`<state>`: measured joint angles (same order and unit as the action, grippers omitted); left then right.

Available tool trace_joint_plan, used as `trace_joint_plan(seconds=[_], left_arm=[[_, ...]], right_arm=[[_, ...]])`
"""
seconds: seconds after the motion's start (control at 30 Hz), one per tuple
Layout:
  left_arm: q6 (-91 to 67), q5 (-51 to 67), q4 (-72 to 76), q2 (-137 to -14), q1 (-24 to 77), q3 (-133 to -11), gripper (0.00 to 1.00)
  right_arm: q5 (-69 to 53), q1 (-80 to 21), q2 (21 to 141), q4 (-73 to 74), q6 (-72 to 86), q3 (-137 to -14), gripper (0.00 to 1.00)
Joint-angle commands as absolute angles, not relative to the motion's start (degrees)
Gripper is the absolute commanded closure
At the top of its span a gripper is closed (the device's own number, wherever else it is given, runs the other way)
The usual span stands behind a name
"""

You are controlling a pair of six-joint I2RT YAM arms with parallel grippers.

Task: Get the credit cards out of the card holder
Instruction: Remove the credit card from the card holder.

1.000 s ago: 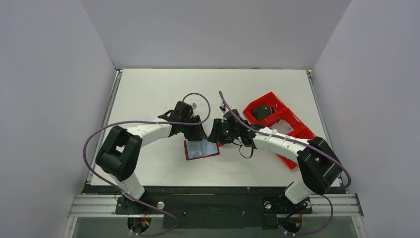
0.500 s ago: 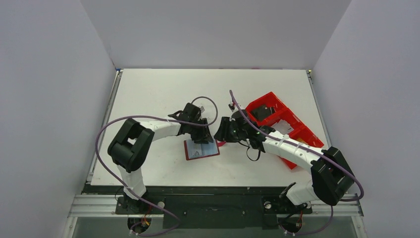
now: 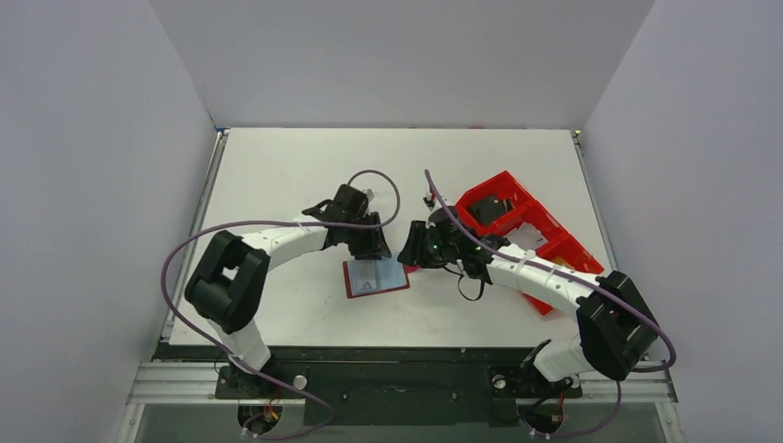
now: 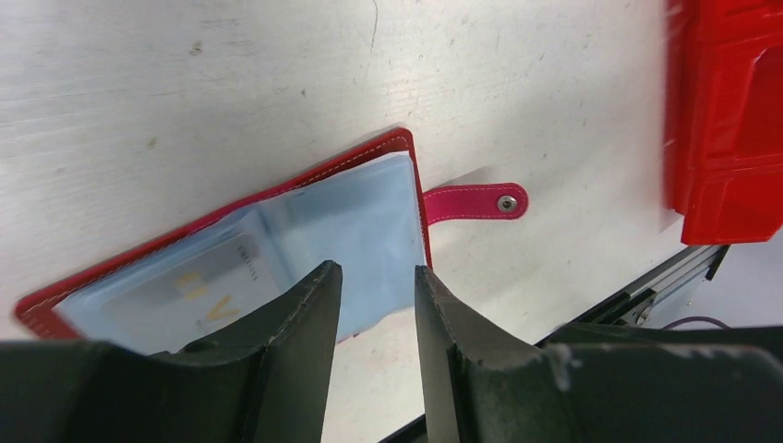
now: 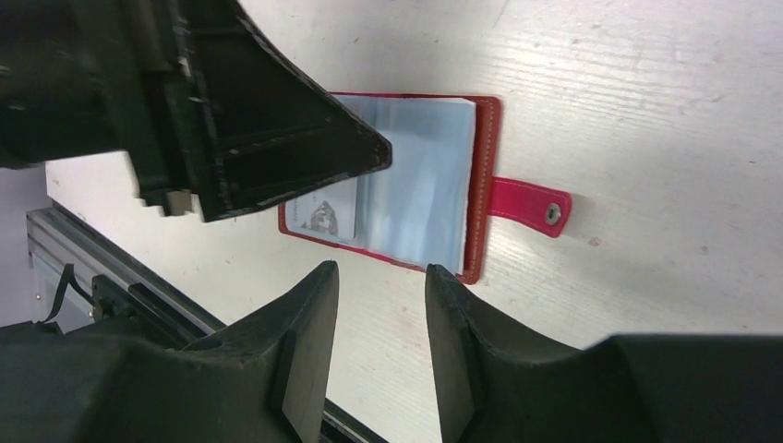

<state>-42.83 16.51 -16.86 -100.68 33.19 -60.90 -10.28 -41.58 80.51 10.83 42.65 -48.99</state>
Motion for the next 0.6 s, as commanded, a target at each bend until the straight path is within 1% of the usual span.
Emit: trace_joint_plan(seconds=[0.0, 0.13, 0.33, 0.57], left_arm=[[-40.86, 12.56, -21.15, -93.10, 30.67, -61.97, 0.67], [-39.93, 9.85, -24.26, -88.10, 28.67, -58.97, 0.67], [-39.35, 9.13, -24.66, -85.22, 26.77, -54.04, 0.67], [-39.30, 8.63, -24.30, -85.21, 26.57, -51.76, 0.77]], right_arm=[[-12.31, -43.79, 83.75, 8.70, 43.76, -53.05, 0.64], [-15.49, -44.46, 87.93, 5.15, 45.72, -54.77, 0.65], [-18.52, -44.72, 95.07, 1.81, 47.19, -57.05, 0.66], [-20.36, -44.81, 100.81, -1.80, 49.30, -59.07, 0.68]])
